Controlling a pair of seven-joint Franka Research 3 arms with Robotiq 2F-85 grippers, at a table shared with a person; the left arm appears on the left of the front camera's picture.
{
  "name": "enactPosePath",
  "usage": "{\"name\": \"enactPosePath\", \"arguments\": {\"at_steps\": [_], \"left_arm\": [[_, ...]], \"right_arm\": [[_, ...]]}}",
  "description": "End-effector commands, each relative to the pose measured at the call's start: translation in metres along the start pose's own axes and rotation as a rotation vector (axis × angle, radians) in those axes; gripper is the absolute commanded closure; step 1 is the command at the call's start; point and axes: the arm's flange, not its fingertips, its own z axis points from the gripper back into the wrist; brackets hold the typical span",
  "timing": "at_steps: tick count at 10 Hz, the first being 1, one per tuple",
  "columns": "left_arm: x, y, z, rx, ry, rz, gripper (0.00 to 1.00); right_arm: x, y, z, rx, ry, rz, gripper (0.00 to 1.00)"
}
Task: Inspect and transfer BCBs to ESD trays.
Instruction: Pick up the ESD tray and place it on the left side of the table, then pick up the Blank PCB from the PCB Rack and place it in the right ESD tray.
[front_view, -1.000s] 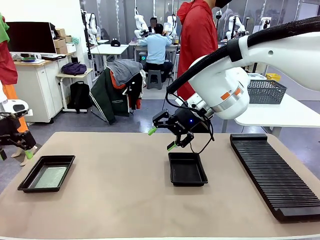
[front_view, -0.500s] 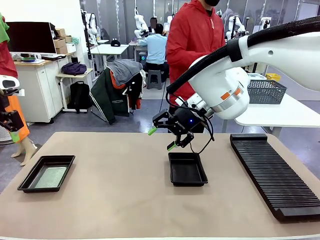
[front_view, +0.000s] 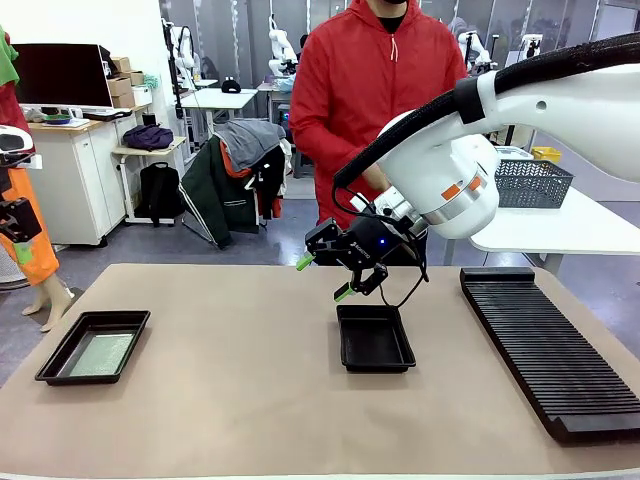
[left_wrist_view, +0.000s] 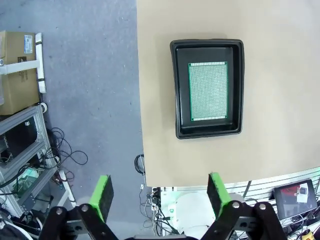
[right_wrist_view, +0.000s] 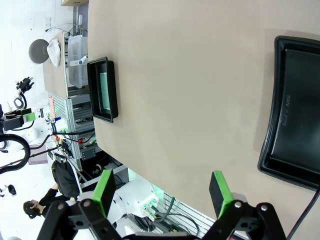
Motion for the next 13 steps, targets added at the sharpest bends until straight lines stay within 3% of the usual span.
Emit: {"name": "enactPosePath", "arguments": {"at_steps": [1, 13], "left_arm": [[0.0016, 0.0012, -0.0037, -0.002, 0.000, -0.002, 0.00], [0.0016, 0.0012, -0.0037, -0.002, 0.000, -0.002, 0.00]], "right_arm": [[0.0019, 0.0013, -0.0017, -0.006, 0.002, -0.003, 0.00], [0.0019, 0.0013, -0.0017, -0.006, 0.002, -0.003, 0.00]]}}
